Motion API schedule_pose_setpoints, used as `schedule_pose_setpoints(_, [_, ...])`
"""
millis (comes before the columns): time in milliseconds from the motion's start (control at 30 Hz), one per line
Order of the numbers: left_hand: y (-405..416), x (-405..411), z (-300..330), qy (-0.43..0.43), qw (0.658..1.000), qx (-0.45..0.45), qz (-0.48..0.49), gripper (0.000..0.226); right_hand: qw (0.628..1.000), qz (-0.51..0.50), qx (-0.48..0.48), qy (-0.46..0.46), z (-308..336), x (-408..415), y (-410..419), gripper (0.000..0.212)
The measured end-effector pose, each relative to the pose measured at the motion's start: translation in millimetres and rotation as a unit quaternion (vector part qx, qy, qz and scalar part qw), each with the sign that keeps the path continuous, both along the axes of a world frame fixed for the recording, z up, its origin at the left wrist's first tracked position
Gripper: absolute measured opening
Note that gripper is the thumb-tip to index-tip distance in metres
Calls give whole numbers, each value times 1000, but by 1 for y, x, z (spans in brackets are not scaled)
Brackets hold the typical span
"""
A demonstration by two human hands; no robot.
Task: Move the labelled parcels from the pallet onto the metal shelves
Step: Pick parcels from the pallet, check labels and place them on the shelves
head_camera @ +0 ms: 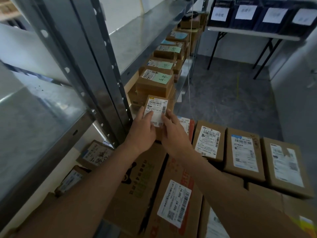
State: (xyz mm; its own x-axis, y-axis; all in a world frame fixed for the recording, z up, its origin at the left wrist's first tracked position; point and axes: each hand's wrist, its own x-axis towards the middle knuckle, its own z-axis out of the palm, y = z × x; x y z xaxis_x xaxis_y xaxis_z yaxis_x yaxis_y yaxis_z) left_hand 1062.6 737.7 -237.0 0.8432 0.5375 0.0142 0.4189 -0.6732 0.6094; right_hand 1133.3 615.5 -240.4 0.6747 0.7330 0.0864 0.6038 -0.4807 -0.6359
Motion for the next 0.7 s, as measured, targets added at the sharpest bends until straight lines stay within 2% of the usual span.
schedule_pose_setpoints(700, [2,-4,8,83,988,126,-11,56,999,1,33,3,-6,-4,1,47])
